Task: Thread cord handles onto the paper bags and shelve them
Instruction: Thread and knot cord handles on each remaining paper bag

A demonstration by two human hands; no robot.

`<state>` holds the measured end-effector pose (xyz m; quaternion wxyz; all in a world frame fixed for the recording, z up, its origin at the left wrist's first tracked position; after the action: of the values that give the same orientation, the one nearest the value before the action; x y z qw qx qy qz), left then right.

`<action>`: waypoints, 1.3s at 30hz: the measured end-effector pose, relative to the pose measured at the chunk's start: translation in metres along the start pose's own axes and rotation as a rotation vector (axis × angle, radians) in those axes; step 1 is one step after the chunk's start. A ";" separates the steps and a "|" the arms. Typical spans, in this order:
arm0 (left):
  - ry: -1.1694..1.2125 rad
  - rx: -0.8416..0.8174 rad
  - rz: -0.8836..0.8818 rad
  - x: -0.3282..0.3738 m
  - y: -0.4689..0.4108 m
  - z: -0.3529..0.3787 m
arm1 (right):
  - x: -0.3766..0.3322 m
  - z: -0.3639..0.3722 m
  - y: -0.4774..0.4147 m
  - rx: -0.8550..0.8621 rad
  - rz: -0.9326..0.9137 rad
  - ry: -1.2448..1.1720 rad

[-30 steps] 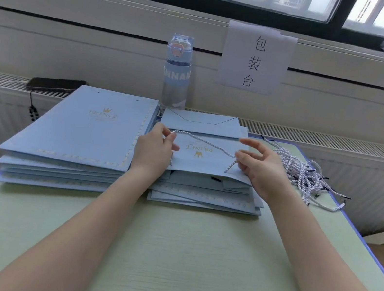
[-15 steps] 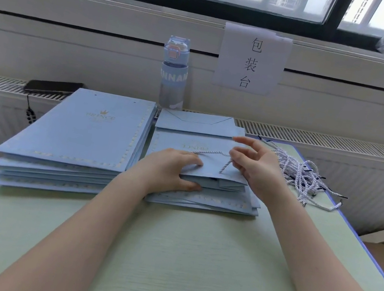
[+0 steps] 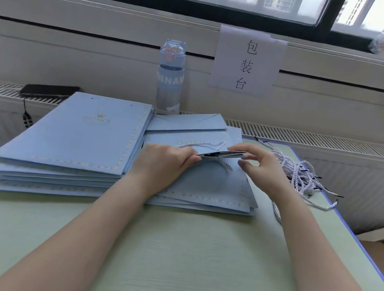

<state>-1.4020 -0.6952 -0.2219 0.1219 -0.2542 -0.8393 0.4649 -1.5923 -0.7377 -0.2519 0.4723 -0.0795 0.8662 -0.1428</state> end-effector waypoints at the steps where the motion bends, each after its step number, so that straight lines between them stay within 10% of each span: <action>1: -0.003 0.037 0.002 0.001 0.000 -0.004 | -0.001 0.000 -0.001 0.011 -0.026 -0.013; 12: 0.015 0.468 0.168 0.021 -0.005 -0.048 | -0.014 -0.016 0.001 0.264 -0.113 -0.379; 21: 0.530 0.400 -0.596 -0.055 -0.002 -0.041 | -0.029 -0.061 0.008 0.557 -0.138 -0.693; 39: 0.845 0.408 -0.824 -0.062 0.003 -0.033 | -0.010 -0.012 -0.002 0.181 0.044 -0.557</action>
<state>-1.3345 -0.7038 -0.2051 0.6588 -0.0430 -0.6419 0.3901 -1.5966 -0.7351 -0.2370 0.7001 -0.0543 0.6883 -0.1820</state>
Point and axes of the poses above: each hand's wrist, its own y-axis away from the middle knuckle, its own z-axis out of the palm, x = y × z, the point moved 9 cm from there along -y, towards the middle knuckle, and after that the axes turned 8 degrees about x, right-handed, at the moved point
